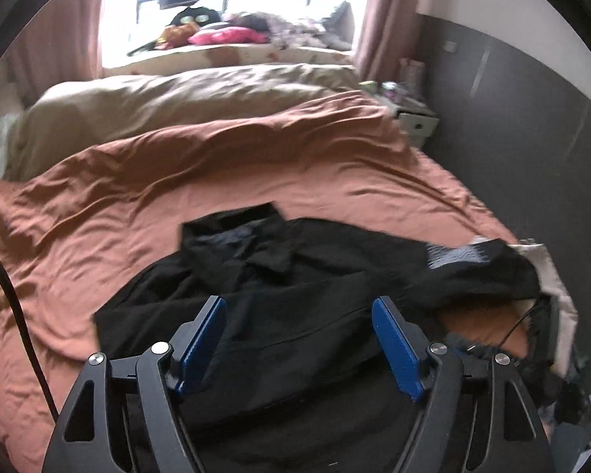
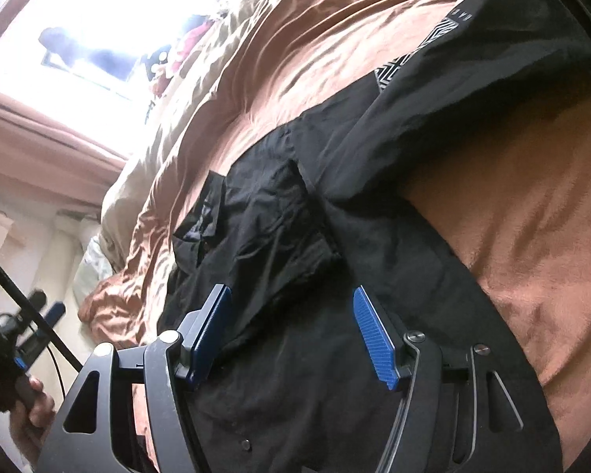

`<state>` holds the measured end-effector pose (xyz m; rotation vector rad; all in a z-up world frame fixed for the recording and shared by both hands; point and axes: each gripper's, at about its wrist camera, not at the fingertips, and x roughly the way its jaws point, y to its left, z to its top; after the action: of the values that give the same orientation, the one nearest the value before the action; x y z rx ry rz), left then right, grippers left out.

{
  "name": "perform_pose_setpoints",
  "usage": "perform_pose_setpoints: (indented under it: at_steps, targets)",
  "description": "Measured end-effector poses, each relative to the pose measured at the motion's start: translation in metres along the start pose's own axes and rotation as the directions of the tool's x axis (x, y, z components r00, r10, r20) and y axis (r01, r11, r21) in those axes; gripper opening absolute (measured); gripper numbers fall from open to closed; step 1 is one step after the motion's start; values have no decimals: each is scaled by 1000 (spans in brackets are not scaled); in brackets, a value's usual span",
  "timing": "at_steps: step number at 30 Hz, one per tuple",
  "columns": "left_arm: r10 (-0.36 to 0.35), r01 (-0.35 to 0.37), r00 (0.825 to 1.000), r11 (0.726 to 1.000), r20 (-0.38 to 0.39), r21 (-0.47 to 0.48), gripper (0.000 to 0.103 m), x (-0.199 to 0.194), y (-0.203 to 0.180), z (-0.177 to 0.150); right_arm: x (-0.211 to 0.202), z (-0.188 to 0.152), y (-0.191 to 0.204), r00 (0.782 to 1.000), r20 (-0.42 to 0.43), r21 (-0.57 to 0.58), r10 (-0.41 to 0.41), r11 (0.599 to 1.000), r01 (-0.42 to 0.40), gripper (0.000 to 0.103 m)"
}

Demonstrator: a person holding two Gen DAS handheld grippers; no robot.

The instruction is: Fold large clothes

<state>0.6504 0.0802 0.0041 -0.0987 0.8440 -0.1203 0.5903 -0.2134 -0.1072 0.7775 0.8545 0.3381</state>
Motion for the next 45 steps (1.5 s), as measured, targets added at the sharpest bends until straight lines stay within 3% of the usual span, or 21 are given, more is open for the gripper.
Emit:
perform_pose_setpoints:
  at_steps: [7,9,11,14,17,21,22,23,25,33,42,43,44,45]
  targets:
    - [102,-109,993,986,-62,-125,78,4,80,-56,42,13,-8,997,-76,37,17,999,-15,63]
    - [129,-141,988,977,-80,-158,78,5,100,-73,52,20,-14,997,-72,58,23,998,-19,52]
    - [172,-186,980,968,-95,-168,78,6,112,-86,64,27,-18,996,-73,85,59,995,-53,25]
    - [215,-233,970,955,-113,-181,78,8,127,-109,76,35,-29,997,-49,103,66,993,-61,11]
    - [214,-243,968,936,-134,-256,78,9,143,-129,80,43,-24,997,-55,74,57,996,-53,11]
    - [205,-228,973,921,-104,-317,78,5,148,-148,63,47,-10,999,-40,40,22,999,-20,14]
    - [205,-226,974,915,-99,-335,78,5,148,-152,54,48,-9,1000,-21,28,23,999,-22,25]
    - [199,-221,975,911,-97,-348,78,6,149,-155,42,52,-10,1000,8,26,29,999,-30,46]
    - [188,-209,978,902,-94,-377,78,8,152,-161,16,47,-19,997,72,29,18,999,-20,68]
    - [201,-224,974,899,-100,-376,78,11,159,-173,-40,52,-78,975,196,101,-108,991,90,68]
    - [202,-231,972,903,-118,-361,78,14,162,-185,-52,58,-120,928,310,239,-205,962,133,68]
    - [204,-234,972,904,-120,-357,78,14,163,-186,-52,57,-123,925,324,246,-201,961,123,64]
    - [208,-239,970,904,-123,-355,78,15,164,-187,-49,54,-122,922,340,248,-186,963,103,43]
    - [209,-241,970,902,-128,-358,78,16,166,-188,-47,51,-120,920,353,245,-170,966,85,30]
